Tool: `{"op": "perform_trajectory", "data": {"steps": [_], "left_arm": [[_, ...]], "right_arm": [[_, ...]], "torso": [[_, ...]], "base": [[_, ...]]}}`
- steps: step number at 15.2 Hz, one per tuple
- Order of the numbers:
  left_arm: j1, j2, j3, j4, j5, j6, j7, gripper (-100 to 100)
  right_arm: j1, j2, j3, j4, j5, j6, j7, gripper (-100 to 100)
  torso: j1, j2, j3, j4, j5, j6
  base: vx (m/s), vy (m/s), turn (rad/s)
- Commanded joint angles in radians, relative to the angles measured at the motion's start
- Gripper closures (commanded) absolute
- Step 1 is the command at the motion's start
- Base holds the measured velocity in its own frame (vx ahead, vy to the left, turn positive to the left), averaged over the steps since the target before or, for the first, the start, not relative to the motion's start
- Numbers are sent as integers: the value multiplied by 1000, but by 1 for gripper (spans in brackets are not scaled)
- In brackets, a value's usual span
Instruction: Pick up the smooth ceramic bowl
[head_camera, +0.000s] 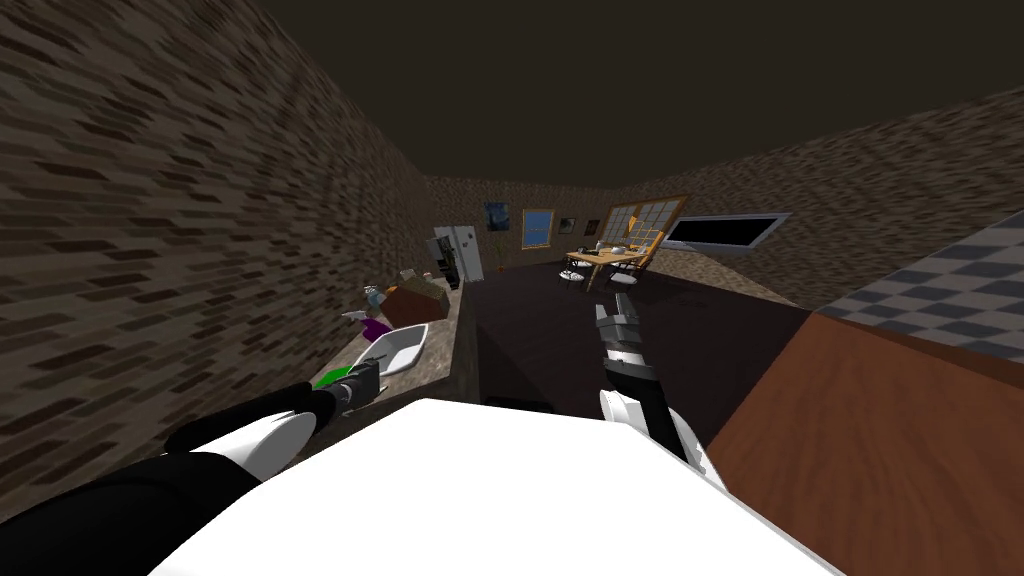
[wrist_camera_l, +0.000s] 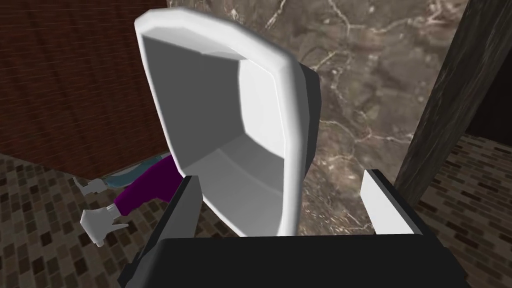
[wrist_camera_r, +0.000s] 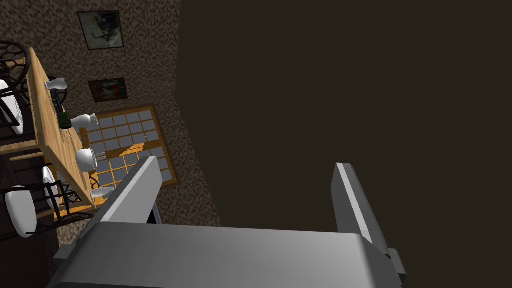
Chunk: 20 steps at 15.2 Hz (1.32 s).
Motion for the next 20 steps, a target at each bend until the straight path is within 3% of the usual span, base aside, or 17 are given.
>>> {"op": "perform_trajectory", "data": {"steps": [1,10,13,18,20], "left_arm": [[17,3,23,2,24,50,0,-100],[64,16,88,3,88,211,3,-100],[73,19,98,3,98,236,3,-100],[42,17,64,81,61,175,-19,-100],[44,17,66,73,62,181,-16,-100]], "right_arm": [[0,0,0,0,0,0,0,0],[0,0,0,0,0,0,0,0],[0,0,0,0,0,0,0,0],[0,0,0,0,0,0,0,0],[0,0,0,0,0,0,0,0]], "torso": [[0,0,0,0,0,0],[3,-1,0,0,1,0],[2,0,0,0,1,0],[-2,2,1,0,0,0],[-2,2,1,0,0,0]], "base": [[42,23,-120],[42,45,-110],[22,49,-52],[7,2,-36],[3,-8,-20]]}}
